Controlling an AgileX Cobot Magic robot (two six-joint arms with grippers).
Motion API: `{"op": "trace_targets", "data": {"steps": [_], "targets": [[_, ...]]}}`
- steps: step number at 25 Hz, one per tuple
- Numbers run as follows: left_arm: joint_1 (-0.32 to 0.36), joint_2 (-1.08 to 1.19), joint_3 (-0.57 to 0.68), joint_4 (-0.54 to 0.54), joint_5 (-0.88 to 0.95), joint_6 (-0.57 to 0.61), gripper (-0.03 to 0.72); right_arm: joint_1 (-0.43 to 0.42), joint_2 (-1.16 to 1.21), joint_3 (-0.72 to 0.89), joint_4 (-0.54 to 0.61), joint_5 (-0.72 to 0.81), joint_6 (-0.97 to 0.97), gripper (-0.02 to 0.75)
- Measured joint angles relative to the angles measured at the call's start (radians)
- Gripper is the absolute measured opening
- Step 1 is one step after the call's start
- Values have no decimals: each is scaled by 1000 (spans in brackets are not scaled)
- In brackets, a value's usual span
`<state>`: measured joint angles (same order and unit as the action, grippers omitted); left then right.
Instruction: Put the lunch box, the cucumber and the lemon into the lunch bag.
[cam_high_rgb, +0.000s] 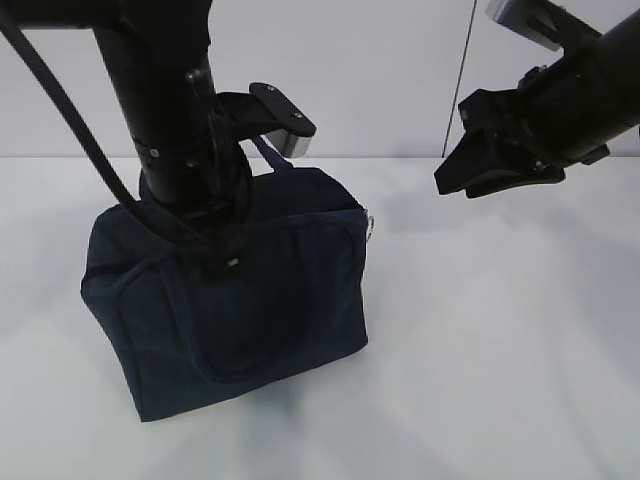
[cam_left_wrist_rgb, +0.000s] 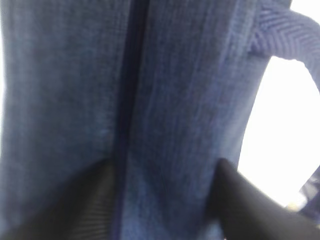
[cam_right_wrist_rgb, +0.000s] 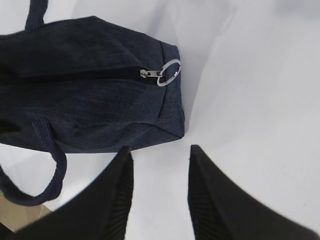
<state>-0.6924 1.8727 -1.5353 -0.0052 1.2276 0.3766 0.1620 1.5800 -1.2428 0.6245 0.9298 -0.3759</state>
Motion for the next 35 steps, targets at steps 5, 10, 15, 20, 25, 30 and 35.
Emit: {"op": "trace_targets", "data": {"steps": [5,10,15,20,25,30,35], "targets": [[-36,6,-4,61,0,73,41,0,16,0,0,7,0,265],[-46,6,-4,93,0,105,6,0,56,0,26,36,0,265],[-46,-28,-4,76,0,148,3,0,73,0,37,53,-11,265],[-46,-77,50,43,0,186,1,0,82,0,37,61,-101,265],[-47,-100,104,25,-1,230,1,0,82,0,37,111,-303,265],[-74,-106,127,25,-4,291,1,0,82,0,57,198,-532,265],[-81,-110,128,63,-6,311,1,0,82,0,67,209,-707,265]]}}
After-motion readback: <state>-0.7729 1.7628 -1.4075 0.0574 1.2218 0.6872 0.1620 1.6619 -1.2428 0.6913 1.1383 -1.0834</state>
